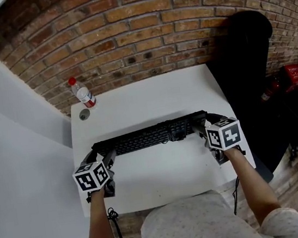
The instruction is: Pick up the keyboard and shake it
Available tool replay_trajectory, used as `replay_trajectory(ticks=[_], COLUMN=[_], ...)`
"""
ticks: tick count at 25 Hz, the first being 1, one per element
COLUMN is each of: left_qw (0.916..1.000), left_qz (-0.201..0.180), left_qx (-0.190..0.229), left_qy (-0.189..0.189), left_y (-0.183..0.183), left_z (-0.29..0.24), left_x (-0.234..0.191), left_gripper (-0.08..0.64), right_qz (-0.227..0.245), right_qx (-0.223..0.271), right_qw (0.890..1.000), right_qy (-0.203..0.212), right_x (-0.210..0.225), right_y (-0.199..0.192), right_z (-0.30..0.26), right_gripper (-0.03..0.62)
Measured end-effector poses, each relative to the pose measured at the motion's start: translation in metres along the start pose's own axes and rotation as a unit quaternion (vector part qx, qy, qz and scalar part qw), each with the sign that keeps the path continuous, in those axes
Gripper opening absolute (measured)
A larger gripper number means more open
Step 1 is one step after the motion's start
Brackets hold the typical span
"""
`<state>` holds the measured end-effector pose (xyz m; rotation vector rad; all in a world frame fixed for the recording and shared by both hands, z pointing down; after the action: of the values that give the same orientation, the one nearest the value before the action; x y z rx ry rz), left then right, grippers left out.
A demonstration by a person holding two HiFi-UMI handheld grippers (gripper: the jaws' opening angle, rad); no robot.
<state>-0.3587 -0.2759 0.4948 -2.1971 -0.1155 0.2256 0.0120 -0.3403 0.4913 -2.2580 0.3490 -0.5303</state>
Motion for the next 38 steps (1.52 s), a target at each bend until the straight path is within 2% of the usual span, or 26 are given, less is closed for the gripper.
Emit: replay_trajectory(ticks=[11, 14, 19, 27, 31, 38], left_qw=[0.9999, 0.9997, 0.9996, 0.9977, 0.9963, 0.9964], left_qz=[-0.013, -0.021, -0.026, -0.054, -0.066, -0.061], left_qx=[0.002, -0.002, -0.009, -0.033, -0.045, -0.046], left_qy=[-0.007, -0.009, -0.011, -0.025, -0.033, -0.037], left_y=[-0.009, -0.012, -0.016, -0.027, -0.031, -0.039], left_z=[0.012, 0.015, 0.019, 0.029, 0.034, 0.040], left_x=[0.003, 0.003, 0.004, 0.007, 0.009, 0.009], left_gripper=[0.338, 0.318, 0.322, 0.325, 0.325, 0.330], right_qz=[0.024, 0.033, 0.042, 0.058, 0.053, 0.029], right_qx=[0.032, 0.033, 0.029, 0.026, 0.027, 0.028], right_qw=[0.999, 0.999, 0.999, 0.998, 0.997, 0.997], right_qy=[-0.002, -0.005, -0.011, -0.027, -0.040, -0.071], right_x=[-0.006, -0.006, -0.008, -0.013, -0.015, -0.020], right_y=[-0.009, -0.012, -0.017, -0.027, -0.033, -0.045], right_z=[0.010, 0.012, 0.016, 0.024, 0.030, 0.037], right_gripper=[0.279, 0.279, 0.281, 0.281, 0.281, 0.282])
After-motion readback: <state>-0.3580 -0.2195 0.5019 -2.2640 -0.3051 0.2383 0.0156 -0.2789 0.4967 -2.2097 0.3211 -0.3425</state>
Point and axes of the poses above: the fingertips, and each gripper's own axes: z backward along the fingers, x to its right, y out of its top, the point moved 1 cm from there along z, backward along the fingers, and after that the axes turned 6 degrees about -z, right-handed, at the moved point
